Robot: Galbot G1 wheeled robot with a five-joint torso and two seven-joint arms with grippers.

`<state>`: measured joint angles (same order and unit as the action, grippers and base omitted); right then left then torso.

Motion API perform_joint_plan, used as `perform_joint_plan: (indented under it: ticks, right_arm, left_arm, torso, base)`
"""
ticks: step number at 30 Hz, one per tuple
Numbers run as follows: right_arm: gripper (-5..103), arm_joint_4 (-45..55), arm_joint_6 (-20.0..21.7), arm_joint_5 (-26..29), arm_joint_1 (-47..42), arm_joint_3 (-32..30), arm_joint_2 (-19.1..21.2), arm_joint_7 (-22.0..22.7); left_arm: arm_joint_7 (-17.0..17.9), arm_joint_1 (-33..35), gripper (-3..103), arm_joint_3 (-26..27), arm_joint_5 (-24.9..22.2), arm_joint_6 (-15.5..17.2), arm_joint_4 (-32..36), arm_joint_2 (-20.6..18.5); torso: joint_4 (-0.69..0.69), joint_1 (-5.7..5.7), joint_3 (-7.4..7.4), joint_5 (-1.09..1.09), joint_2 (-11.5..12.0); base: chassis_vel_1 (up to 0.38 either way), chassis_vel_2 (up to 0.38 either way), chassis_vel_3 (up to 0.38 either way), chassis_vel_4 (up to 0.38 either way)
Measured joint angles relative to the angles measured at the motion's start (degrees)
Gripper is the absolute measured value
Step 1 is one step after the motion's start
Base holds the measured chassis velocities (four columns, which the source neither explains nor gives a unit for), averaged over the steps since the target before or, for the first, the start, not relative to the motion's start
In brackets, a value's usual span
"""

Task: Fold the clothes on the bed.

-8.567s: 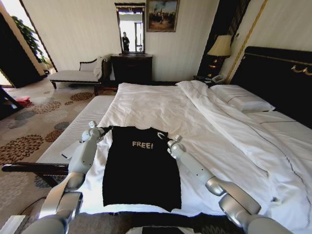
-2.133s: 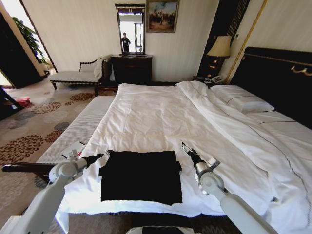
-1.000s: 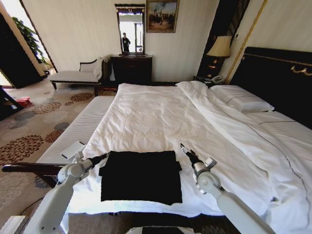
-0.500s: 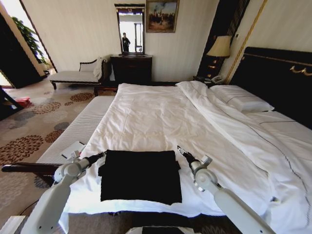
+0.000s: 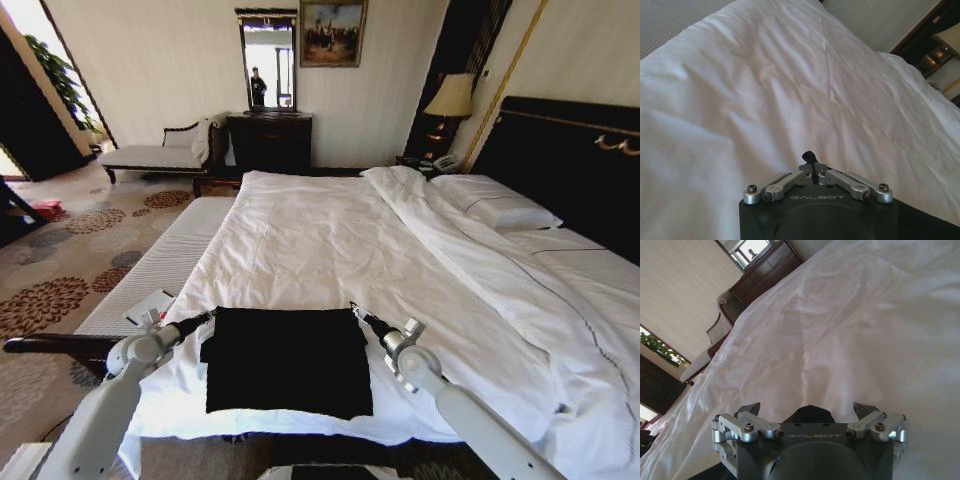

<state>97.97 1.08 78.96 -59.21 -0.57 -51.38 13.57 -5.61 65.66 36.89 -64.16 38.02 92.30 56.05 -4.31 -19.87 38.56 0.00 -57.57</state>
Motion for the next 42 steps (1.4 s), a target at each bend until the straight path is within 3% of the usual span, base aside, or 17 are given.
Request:
perform_joint_plan:
  ticks: [9, 14, 15, 18, 20, 23, 26, 31, 32, 34, 42]
  right_arm:
    - [98, -3.1, -2.1, -0.4, 1.2, 3.1, -0.4, -4.8]
    - [78, -3.7, -3.1, -0.7, 1.3, 3.9, -0.4, -6.4]
    - [78, -3.7, -3.1, -0.7, 1.3, 3.9, -0.4, -6.4]
    - [61, -4.1, -3.7, -1.1, 1.5, 4.3, -0.4, -7.2]
    - [61, -4.3, -3.9, -1.2, 1.5, 4.4, -0.4, -7.4]
    - [44, -4.5, -4.1, -1.6, 1.5, 4.4, -0.4, -7.7]
    - [39, -4.5, -4.3, -1.9, 1.2, 4.3, -0.4, -7.8]
    - [18, -4.1, -5.4, -2.8, 0.6, 3.9, -0.3, -7.9]
    - [18, -4.0, -5.7, -2.9, 0.6, 3.8, -0.3, -7.9]
    - [4, -3.8, -6.8, -3.2, 0.8, 3.5, -0.4, -7.9]
    - [3, -2.1, -9.1, -1.4, 3.4, 0.4, -0.8, -7.5]
  left_arm:
    - [0.0, 0.6, 0, 0.4, 0.1, -0.1, 0.6, -0.5]
    - [0.0, 0.9, 0, 0.6, 0.3, -0.2, 0.7, -0.7]
    - [0.0, 0.9, 0, 0.6, 0.3, -0.2, 0.7, -0.7]
    - [0.0, 1.0, 0, 0.7, 0.6, -0.2, 0.9, -0.7]
    - [0.0, 1.1, 0, 0.7, 0.6, -0.3, 0.9, -0.7]
    - [0.0, 1.1, 0, 0.8, 0.8, -0.4, 1.0, -0.7]
    - [0.0, 1.1, 0, 0.8, 1.0, -0.5, 1.0, -0.6]
    - [0.0, 1.1, 0, 0.8, 1.3, -0.7, 1.2, -0.3]
    - [0.0, 1.1, 0, 0.8, 1.4, -0.8, 1.2, -0.3]
    - [0.0, 0.3, 0, 0.5, 1.5, -1.0, 1.2, -0.4]
    - [0.1, -1.8, 0, 0.7, 0.5, -1.8, 1.7, -1.1]
  torso:
    - [-0.01, 0.00, 0.00, -0.01, 0.0]
    - [0.00, 0.00, 0.00, -0.01, 0.0]
    - [0.00, 0.00, 0.00, -0.01, 0.0]
    - [0.00, 0.00, 0.00, 0.00, 0.0]
    - [0.00, 0.00, 0.00, 0.00, 0.0]
    - [0.00, 0.00, 0.00, -0.01, 0.0]
    - [0.00, 0.00, 0.00, 0.00, 0.0]
    - [0.00, 0.00, 0.00, 0.00, 0.0]
    - [0.00, 0.00, 0.00, 0.00, 0.0]
    - [0.00, 0.00, 0.00, 0.00, 0.0]
    - [0.01, 0.00, 0.00, 0.00, 0.0]
  base:
    - [0.000, 0.000, 0.000, 0.000]
    - [0.000, 0.000, 0.000, 0.000]
    - [0.000, 0.000, 0.000, 0.000]
    - [0.000, 0.000, 0.000, 0.000]
    - [0.000, 0.000, 0.000, 0.000]
    - [0.000, 0.000, 0.000, 0.000]
    - [0.000, 0.000, 0.000, 0.000]
    - [0.000, 0.000, 0.000, 0.000]
    - [0.000, 0.000, 0.000, 0.000]
    - [0.000, 0.000, 0.000, 0.000]
    - [0.000, 0.000, 0.000, 0.000]
